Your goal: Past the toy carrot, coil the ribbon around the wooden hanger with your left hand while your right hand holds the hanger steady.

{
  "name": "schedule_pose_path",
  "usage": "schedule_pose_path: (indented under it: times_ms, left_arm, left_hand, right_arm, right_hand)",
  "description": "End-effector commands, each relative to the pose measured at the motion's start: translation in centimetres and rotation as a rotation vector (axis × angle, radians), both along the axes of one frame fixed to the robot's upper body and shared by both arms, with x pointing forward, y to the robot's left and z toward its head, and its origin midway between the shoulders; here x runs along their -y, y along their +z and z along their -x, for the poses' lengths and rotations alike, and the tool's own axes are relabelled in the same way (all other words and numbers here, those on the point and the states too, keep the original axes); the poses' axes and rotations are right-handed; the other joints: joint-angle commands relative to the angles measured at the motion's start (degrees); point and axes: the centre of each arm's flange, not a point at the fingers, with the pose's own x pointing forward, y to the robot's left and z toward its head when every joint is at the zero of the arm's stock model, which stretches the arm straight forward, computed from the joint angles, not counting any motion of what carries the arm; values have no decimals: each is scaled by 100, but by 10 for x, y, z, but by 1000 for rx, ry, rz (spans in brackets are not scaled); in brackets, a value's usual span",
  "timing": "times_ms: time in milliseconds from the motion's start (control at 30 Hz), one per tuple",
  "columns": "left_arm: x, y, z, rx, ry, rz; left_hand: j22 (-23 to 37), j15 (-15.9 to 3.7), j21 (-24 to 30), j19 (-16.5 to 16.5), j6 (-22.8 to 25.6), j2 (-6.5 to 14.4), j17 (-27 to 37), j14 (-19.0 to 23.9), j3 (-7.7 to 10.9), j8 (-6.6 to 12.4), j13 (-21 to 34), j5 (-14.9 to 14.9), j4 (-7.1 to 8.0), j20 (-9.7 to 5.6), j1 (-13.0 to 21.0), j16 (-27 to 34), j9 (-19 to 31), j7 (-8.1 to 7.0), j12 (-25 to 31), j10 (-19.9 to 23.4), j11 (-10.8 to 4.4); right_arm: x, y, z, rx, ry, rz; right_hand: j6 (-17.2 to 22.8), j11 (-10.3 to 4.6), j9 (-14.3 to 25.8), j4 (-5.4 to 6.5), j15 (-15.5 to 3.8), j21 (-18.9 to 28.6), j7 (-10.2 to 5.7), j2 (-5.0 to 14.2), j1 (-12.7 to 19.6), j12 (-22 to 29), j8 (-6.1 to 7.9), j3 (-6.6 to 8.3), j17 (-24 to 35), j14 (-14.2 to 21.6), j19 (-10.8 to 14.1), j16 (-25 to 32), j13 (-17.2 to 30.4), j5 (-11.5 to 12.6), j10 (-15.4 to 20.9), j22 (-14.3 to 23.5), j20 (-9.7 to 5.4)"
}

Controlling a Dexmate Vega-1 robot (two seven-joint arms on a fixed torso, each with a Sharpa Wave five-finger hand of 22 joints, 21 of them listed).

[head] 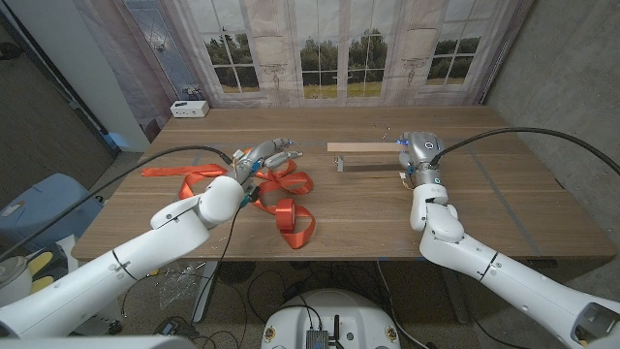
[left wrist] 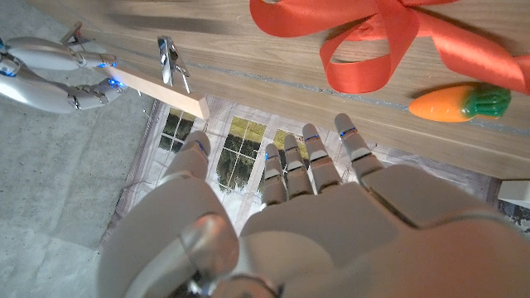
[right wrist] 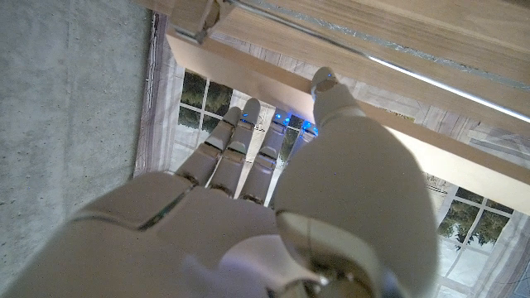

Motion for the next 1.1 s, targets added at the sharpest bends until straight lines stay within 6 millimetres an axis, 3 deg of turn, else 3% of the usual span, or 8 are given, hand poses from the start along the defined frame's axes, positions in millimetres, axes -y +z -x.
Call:
schedule_pose_path:
  times_ms: [33, 367, 800, 1100]
  left_arm:
    - [27, -11, 42, 28, 144, -38]
    - [49, -27, 73, 38, 264, 40]
    - [77, -37, 94, 39, 441, 45]
    - [92, -47, 104, 7, 510, 72]
  left_hand:
    - [21, -25, 16, 104, 44, -85, 31, 75, -39, -17, 10, -7, 0, 64, 47, 42, 31, -23, 19, 22, -49]
    - [19, -116, 39, 339, 94, -248, 58, 294, -82, -15, 43, 1, -38, 139, 295, 116, 39, -36, 67, 198, -125]
    - [19, -139, 72, 594, 88, -428, 94, 500, -177, -22, 88, 12, -11, 185, 453, 199, 52, 35, 95, 287, -181]
    - [19, -137, 78, 687, 76, -425, 117, 522, -181, -28, 110, 26, -8, 201, 572, 219, 58, 72, 96, 295, -149]
  right_arm:
    - [17, 1, 9, 71, 24, -16]
    - [32, 6, 9, 111, 45, -41]
    - [51, 16, 3, 142, 82, -53]
    - [63, 27, -2, 175, 115, -58]
  right_hand:
    - [1084, -63, 260, 15, -1000, 41, 793, 114, 67, 16, 33, -27, 15, 34, 59, -20, 20, 29, 109, 13, -312]
    - [1084, -61, 250, 24, -995, 56, 791, 127, 81, 11, 29, -62, 21, 43, 75, -39, 39, 34, 118, 18, -314]
    - [1104, -60, 234, 26, -1000, 79, 783, 131, 104, 2, 28, -114, 34, 53, 97, -59, 64, 37, 126, 26, -311]
    - [1106, -65, 224, 34, -998, 95, 793, 141, 112, -3, 24, -143, 41, 67, 118, -70, 78, 38, 133, 29, -316]
